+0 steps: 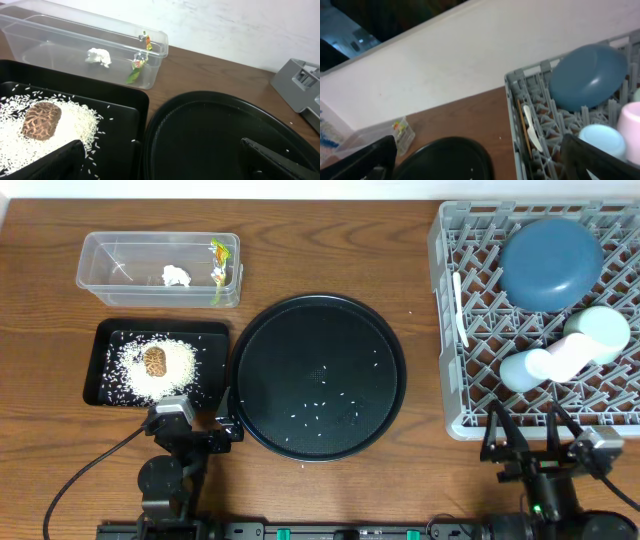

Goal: Sort waste into correct bins and load items into the dishwasher rack

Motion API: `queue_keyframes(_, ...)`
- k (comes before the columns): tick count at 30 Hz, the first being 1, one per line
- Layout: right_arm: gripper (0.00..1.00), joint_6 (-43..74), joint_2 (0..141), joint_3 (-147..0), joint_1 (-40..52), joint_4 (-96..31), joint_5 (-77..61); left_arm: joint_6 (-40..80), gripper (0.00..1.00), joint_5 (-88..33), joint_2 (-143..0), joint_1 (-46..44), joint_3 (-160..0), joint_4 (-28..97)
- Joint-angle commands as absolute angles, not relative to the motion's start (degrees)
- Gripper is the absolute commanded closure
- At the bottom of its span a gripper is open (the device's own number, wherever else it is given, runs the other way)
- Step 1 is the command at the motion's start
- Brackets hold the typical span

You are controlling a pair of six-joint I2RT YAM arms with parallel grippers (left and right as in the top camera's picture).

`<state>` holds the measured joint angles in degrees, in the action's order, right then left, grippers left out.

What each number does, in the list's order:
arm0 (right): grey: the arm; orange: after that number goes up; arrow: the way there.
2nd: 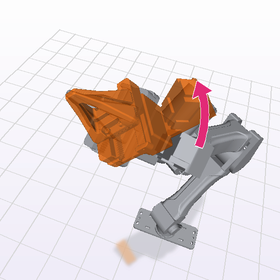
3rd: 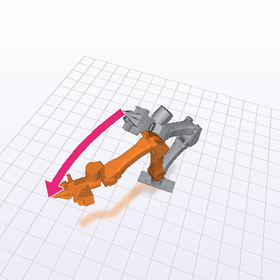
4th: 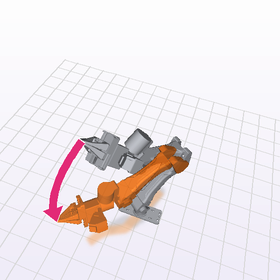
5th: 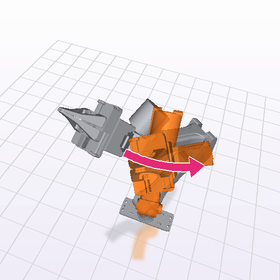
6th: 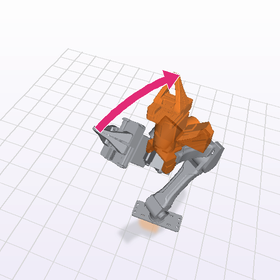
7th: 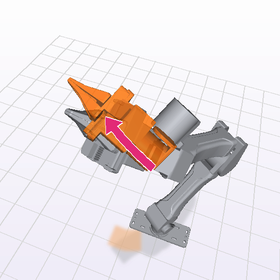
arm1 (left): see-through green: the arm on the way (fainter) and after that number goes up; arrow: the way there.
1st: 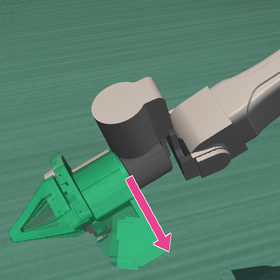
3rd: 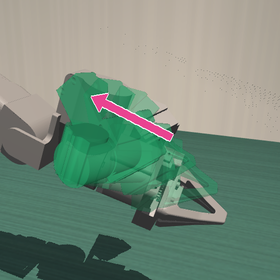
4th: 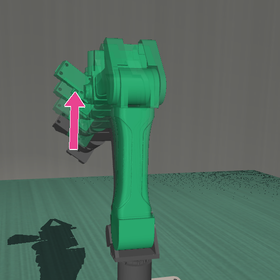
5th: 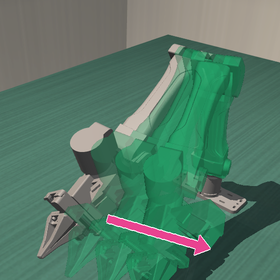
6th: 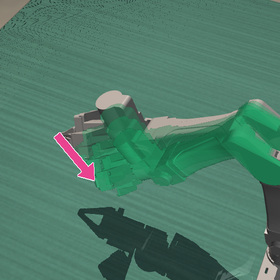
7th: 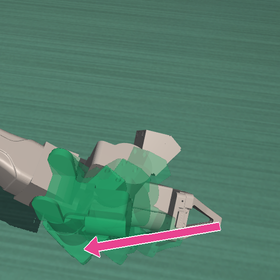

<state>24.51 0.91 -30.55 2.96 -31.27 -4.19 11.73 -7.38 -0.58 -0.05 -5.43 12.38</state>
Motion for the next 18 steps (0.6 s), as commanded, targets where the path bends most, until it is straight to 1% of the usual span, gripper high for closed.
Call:
queue_keyframes(1,0.01,23.29,0.34,-24.86,2.11,-27.05,-4.08,10.96,0.02,-7.94,-0.21,0.14,-4.05,12.93)
queue_keyframes(9,0.01,15.33,0.32,-11.4,2.11,-5.48,-8.62,10.96,0.02,-7.97,-0.21,0.14,-4.05,12.93)
queue_keyframes(12,0.01,14.02,0.32,-7.92,2.11,-2.15,-8.34,10.96,0.02,-7.94,-0.21,0.14,-4.05,12.93)
queue_keyframes(18,0.01,14.04,0.27,-2.02,2.11,3.88,-3.4,10.96,0.02,-7.94,-0.21,0.14,-4.05,12.93)
